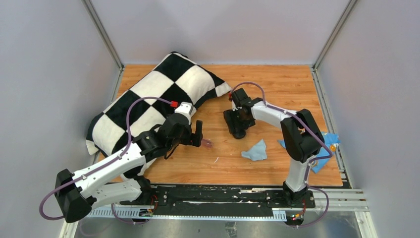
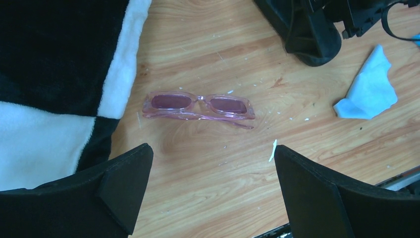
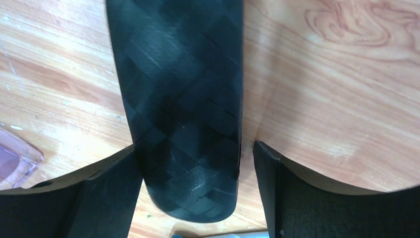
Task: Organize the sunglasses
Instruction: Move the sunglasses case at the center of the board, then pick up the sunglasses case from the center of the board.
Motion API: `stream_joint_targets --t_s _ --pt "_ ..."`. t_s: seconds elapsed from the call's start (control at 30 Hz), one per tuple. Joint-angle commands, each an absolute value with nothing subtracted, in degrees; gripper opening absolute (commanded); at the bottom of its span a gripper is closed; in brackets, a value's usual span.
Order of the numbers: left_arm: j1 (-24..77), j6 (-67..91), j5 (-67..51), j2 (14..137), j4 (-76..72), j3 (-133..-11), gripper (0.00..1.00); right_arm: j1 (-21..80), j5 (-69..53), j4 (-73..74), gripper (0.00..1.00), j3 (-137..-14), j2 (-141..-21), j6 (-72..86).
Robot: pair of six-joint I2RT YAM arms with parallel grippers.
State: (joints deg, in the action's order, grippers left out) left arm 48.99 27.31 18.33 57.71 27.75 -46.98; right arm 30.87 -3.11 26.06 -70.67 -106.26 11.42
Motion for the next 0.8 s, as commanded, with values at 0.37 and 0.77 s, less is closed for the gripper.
stream_joint_targets --t_s 0.37,0.77 --pt "49.22 36.18 15.64 61.85 23.86 -44.15 1.00 31.82 -5.25 27.34 0.90 -67.87 -97.88 10.62" --pt "49.22 30.27 16.02 60.90 23.29 -47.90 1.00 31.12 -7.07 28.25 0.93 -71.04 -101.17 5.92"
